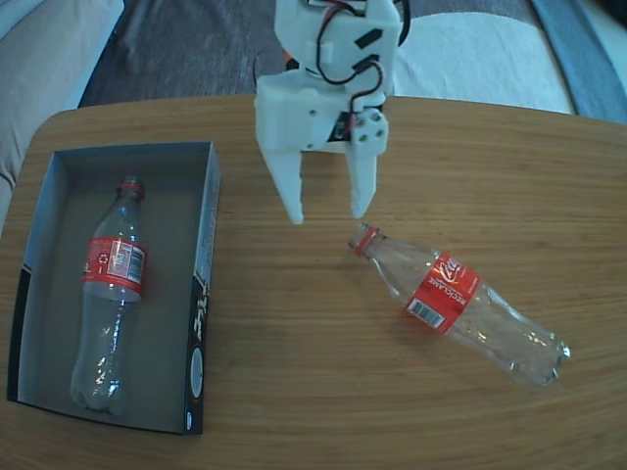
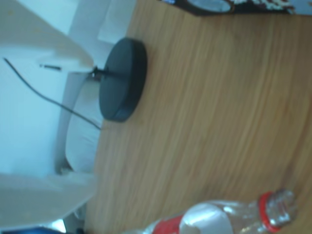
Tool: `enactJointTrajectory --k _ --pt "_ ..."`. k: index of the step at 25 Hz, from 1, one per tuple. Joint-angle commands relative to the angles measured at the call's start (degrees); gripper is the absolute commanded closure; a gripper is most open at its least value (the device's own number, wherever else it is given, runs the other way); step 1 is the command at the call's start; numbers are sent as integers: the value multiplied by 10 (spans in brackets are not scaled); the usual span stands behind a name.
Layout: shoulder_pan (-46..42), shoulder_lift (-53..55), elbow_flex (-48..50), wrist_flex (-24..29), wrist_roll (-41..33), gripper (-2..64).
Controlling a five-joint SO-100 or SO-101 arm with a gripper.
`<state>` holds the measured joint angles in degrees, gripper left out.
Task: Grasp the bottles and put them in the box.
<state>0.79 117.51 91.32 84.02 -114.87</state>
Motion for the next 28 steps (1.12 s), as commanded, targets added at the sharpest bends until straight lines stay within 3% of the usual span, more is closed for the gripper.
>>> enactJointTrajectory --k 1,13,23,28 --pt "-27 15 -26 1 -4 379" --pt "-131 14 35 6 5 379" --pt "-169 4 86 -5 43 379" --pt "-165 4 122 -49 43 375"
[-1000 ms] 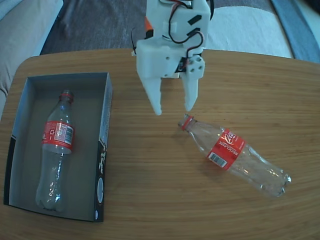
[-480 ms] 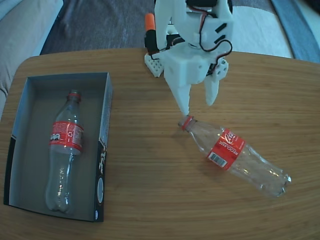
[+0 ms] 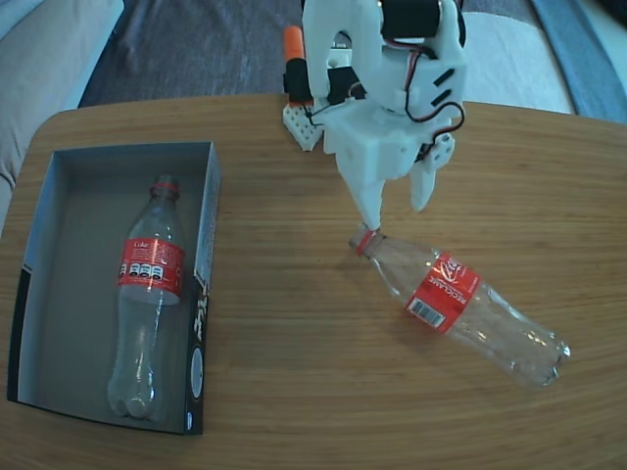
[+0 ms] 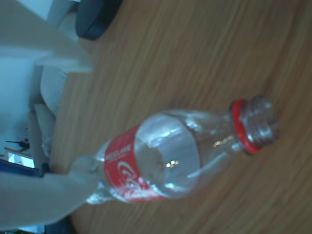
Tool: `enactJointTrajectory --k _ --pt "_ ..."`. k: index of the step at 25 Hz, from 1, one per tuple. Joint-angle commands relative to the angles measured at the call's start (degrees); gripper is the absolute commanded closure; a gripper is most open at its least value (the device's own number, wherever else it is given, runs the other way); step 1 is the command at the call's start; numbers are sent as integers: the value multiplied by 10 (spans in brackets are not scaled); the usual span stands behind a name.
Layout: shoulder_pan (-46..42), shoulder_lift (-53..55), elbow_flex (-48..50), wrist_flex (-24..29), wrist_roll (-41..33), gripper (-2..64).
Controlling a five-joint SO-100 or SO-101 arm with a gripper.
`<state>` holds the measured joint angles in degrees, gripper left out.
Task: Grasp the bottles and put them in the box.
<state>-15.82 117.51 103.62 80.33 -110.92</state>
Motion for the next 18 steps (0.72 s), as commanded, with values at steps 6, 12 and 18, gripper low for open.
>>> enactJointTrajectory --k 6,12,18 --pt "2 5 55 -76 4 369" --pt "-2 12 104 -126 4 306" --pt "-27 4 122 -156 3 308"
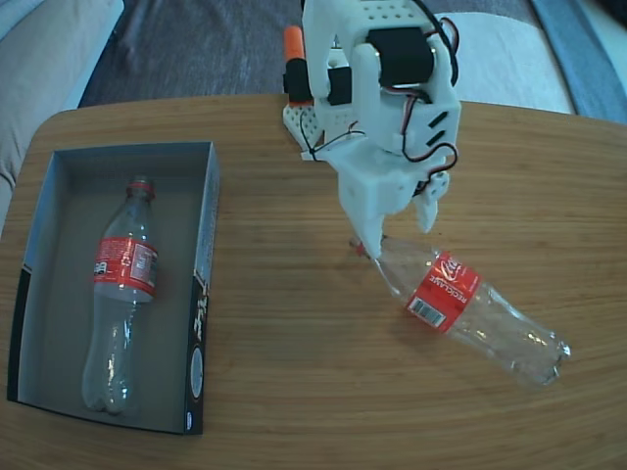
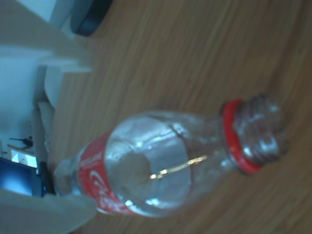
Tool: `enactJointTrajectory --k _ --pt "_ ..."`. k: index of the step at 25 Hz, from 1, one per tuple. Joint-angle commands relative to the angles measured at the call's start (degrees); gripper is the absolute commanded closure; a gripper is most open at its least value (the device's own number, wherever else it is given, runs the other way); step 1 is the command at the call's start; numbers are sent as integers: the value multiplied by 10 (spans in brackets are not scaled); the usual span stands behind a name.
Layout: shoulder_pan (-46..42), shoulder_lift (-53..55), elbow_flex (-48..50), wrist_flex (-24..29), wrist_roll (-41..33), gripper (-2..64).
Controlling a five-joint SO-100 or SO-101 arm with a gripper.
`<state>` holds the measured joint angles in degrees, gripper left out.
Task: Grasp the bottles and put them in the box.
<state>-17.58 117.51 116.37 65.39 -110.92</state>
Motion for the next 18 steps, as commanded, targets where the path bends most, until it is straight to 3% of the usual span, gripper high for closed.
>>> enactJointTrajectory --k 1,7,9,13,18 --pt "-14 4 -5 -7 4 309" --pt "-18 4 -12 -8 7 310" --pt "-20 4 -15 -15 52 311" --pt "-17 4 -15 -88 184 311" --pt "-9 4 -14 -96 196 311"
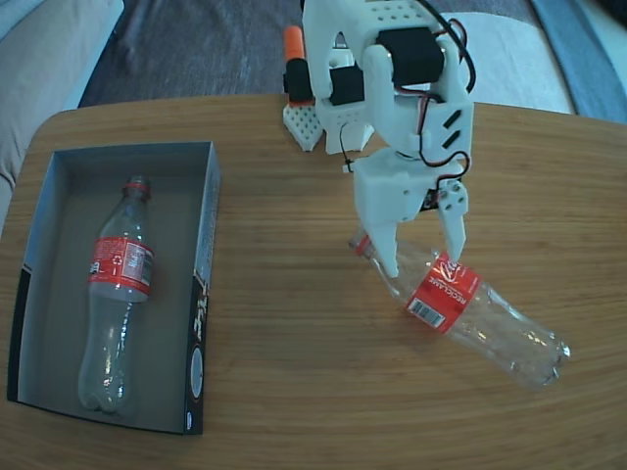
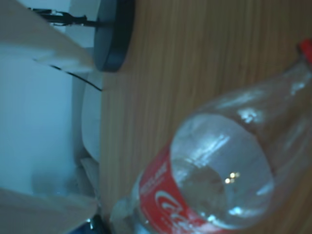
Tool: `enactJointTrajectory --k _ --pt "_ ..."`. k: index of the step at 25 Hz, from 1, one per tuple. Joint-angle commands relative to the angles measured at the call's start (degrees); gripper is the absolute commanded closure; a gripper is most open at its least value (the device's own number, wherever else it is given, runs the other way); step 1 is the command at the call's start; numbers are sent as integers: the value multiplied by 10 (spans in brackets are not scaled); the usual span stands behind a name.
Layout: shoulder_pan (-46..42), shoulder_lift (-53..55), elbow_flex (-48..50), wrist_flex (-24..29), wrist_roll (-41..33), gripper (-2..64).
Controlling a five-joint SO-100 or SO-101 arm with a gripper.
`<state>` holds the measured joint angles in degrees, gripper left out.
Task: Grasp the bottles and put them in the box.
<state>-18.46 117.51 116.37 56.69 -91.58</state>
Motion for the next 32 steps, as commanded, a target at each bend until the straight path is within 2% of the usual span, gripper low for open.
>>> enactJointTrajectory --k 1,17,21,25,32 --pt "0 4 -14 -12 3 311" --pt "-8 4 -26 -13 -4 310" --pt "-11 4 -18 -13 -109 310" --pt "-10 4 -18 -12 -156 310" --pt "-6 9 -1 -12 -298 310"
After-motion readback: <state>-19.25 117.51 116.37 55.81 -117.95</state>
